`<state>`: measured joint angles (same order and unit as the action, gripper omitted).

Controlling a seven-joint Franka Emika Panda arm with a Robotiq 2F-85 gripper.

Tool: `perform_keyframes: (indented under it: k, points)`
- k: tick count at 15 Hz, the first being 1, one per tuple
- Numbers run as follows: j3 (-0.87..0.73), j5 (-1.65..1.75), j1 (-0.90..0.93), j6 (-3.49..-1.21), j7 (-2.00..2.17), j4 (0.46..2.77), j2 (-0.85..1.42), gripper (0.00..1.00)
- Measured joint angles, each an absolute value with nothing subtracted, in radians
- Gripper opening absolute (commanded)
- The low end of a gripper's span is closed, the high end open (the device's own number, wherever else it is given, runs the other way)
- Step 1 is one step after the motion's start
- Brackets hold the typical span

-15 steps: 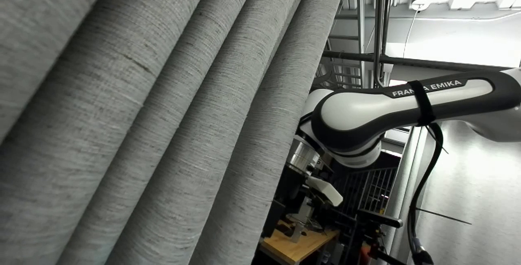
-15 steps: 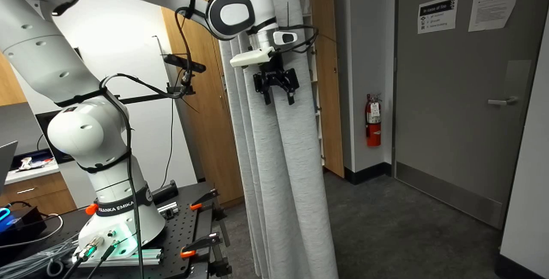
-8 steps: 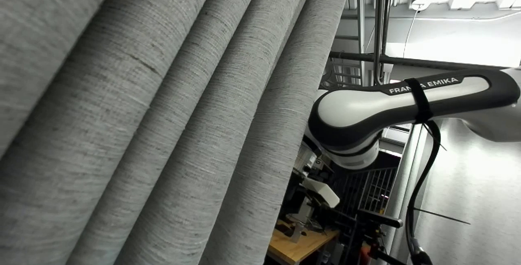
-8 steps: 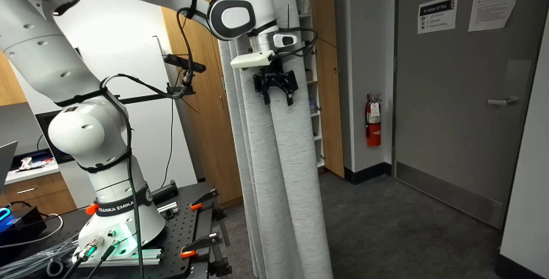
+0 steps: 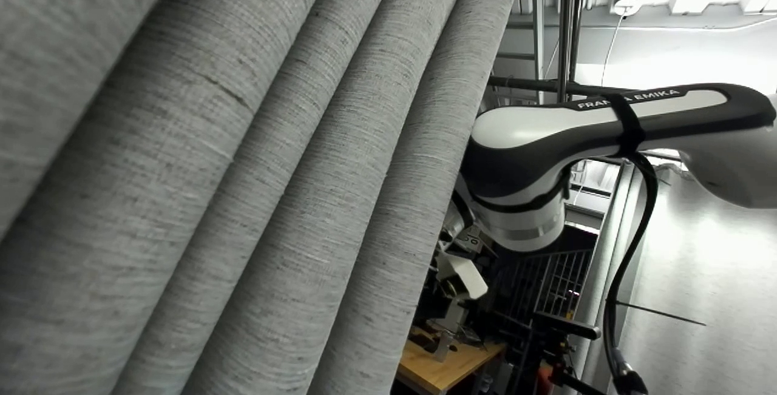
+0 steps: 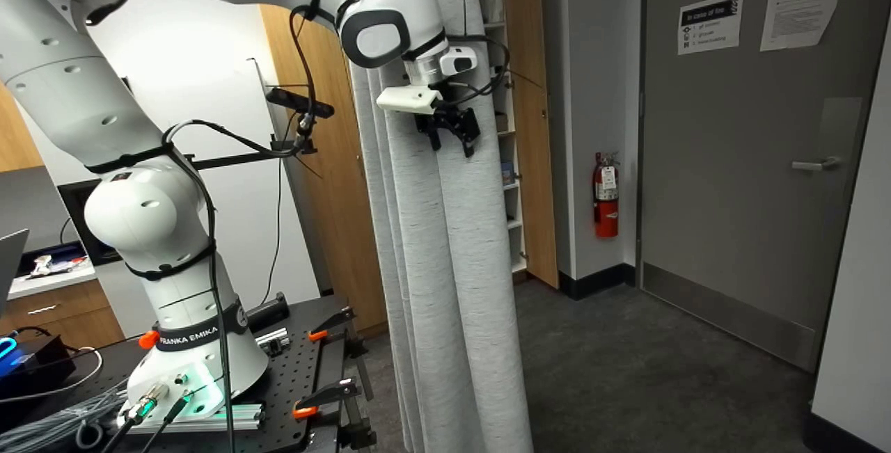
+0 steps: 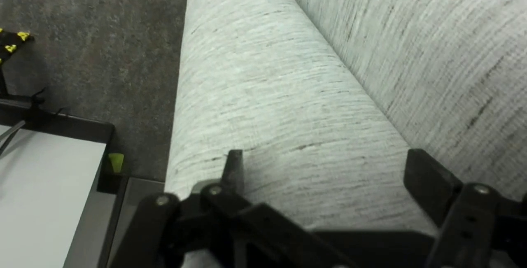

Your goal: Slide the curtain to close

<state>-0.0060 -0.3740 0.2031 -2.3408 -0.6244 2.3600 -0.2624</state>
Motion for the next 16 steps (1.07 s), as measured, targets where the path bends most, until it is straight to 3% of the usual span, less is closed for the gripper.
perform_keyframes:
  k: [16]
  points:
    - [0.015, -0.642, 0.299, -2.509, -0.724, 2.448, -0.313, 1.0]
